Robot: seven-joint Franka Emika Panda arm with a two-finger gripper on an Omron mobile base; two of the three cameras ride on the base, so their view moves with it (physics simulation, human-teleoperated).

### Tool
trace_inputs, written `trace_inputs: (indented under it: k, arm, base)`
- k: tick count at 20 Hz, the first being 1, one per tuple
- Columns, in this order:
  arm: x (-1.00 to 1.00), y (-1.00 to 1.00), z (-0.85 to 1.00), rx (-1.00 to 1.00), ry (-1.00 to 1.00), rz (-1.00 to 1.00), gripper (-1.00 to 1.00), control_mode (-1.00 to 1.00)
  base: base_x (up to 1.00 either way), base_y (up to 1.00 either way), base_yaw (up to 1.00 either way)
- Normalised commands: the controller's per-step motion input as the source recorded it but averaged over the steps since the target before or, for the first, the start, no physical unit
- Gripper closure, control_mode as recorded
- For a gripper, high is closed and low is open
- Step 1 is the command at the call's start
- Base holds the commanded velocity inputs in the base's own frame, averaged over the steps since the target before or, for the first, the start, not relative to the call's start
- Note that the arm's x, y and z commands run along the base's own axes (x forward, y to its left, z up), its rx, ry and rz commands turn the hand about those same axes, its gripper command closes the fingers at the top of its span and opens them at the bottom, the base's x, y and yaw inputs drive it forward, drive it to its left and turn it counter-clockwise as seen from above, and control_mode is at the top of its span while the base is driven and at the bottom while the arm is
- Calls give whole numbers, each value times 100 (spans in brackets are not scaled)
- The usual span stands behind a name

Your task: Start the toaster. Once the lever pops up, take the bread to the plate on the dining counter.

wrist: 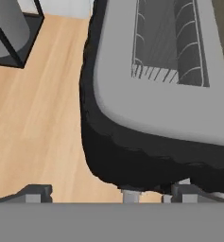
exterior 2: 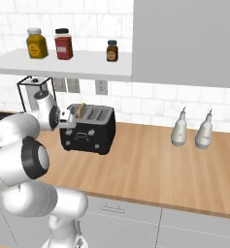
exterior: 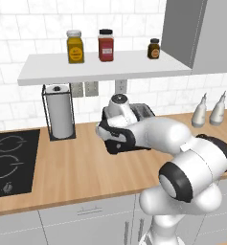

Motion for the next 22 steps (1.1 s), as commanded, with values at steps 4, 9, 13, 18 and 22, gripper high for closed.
trace_inputs:
  k: [4,9,13,18,22]
  arm:
    - [4,0,-25,0,-7,0,-100,-100]
    - [0,0,-25,0,-8,0,-100,-100]
    - [-1,0,-29,0,-6,0,-100,-100]
    - [0,0,-30,0,-2,0,-100,-100]
    - [0,0,-37,0,0,0,-100,-100]
  base:
    - [0,0,0]
    - [0,0,0]
    - [0,0,0]
    - [0,0,0]
    - [0,0,0]
